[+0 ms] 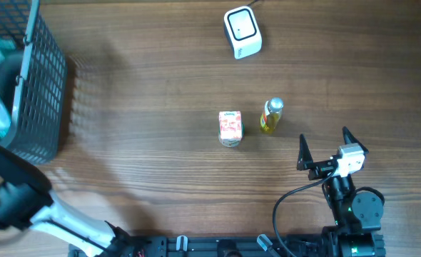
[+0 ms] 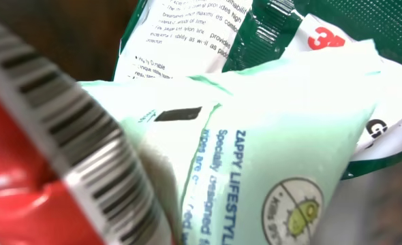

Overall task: Scan the item barcode
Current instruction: 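Lift the glove pack out and lay it on the table, then move the left gripper back to the basket edge and hold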

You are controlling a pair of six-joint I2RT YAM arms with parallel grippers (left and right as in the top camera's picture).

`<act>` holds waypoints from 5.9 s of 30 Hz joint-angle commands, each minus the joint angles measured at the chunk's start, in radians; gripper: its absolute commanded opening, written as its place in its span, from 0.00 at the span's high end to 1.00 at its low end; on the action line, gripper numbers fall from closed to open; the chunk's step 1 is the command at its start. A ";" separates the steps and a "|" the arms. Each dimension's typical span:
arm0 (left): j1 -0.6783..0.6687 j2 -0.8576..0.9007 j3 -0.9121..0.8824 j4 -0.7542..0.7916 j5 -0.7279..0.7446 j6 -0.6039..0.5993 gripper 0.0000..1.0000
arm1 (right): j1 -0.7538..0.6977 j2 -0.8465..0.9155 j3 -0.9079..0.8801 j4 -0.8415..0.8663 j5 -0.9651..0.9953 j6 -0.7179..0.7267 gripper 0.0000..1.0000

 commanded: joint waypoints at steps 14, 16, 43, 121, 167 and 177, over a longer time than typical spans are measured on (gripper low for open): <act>-0.695 -0.602 0.032 -0.584 -0.121 -0.568 0.96 | -0.008 -0.009 -0.001 0.003 0.010 0.014 0.00; -0.784 -0.591 -0.060 -0.584 -0.167 -0.616 0.96 | -0.008 -0.009 -0.001 0.003 0.010 0.014 0.00; -1.010 -0.461 -0.964 0.177 -0.314 -0.753 0.00 | -0.008 -0.009 -0.001 0.003 0.010 0.014 0.00; -0.693 -0.315 -0.907 0.175 0.047 -0.653 0.80 | -0.008 -0.009 -0.001 0.003 0.010 0.014 0.00; -0.760 -0.370 -0.756 0.122 -0.242 -0.370 0.82 | -0.008 -0.009 -0.001 0.003 0.010 0.014 0.00; -0.575 -0.729 -0.632 0.319 -0.354 -0.396 0.64 | -0.008 -0.009 -0.001 0.003 0.010 0.014 0.00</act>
